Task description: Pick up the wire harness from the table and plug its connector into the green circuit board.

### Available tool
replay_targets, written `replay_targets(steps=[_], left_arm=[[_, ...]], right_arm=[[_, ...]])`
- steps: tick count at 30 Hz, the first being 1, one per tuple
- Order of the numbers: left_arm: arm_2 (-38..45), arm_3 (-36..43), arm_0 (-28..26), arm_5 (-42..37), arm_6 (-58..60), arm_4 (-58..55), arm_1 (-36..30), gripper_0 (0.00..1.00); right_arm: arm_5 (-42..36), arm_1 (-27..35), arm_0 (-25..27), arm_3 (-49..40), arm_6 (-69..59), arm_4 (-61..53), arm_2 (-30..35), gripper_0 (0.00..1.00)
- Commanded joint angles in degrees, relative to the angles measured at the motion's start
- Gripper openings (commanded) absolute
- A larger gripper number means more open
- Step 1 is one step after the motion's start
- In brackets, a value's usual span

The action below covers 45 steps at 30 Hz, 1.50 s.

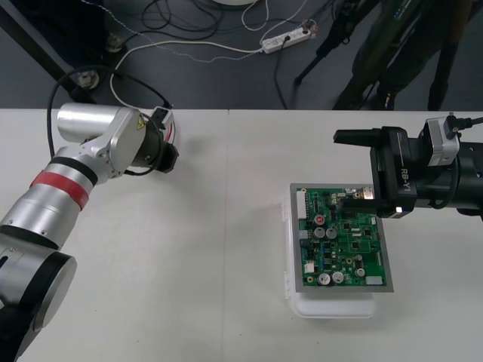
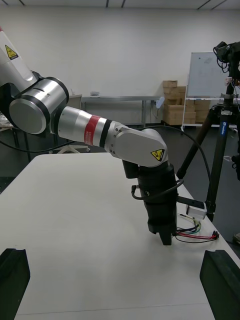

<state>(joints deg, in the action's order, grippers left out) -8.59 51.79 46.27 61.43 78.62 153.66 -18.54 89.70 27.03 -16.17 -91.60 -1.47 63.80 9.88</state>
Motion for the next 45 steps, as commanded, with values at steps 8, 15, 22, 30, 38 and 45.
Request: replay_targets(steps=[8,15,22,30,38,45], left_arm=[[3.7,6.1,-0.3,7.0,-8.4,-3.1,-2.6,0.0],[6.5,10.1,-0.4,13.2,-11.5,-4.9,-3.7,0.0],[7.7,15.7,-1.9,18.9,-14.0,-9.7,-5.8,0.0],[8.2,27.8,-5.8,26.7,-13.6,-13.6,-8.0,0.0],[10.2,41.9,-11.6,28.6,-13.2,-18.7,-9.4,0.0],[11.3,53.2,-18.5,28.6,-13.2,-26.6,-12.9,0.0]], right_arm=[[0.3,1.9,-1.8,-0.7,-0.6,0.2,-0.2,1.0],[0.3,1.8,-1.8,-0.6,-0.9,0.2,-0.2,1.0],[0.3,1.9,-1.8,-0.7,-0.5,-0.2,-0.2,1.0],[0.3,1.9,-1.8,-0.7,-0.4,-0.4,-0.2,1.0],[0.3,1.8,-2.0,-0.7,-1.2,-1.2,-0.2,1.0],[0.3,1.2,-2.1,-0.7,-1.4,-1.6,-0.2,1.0]])
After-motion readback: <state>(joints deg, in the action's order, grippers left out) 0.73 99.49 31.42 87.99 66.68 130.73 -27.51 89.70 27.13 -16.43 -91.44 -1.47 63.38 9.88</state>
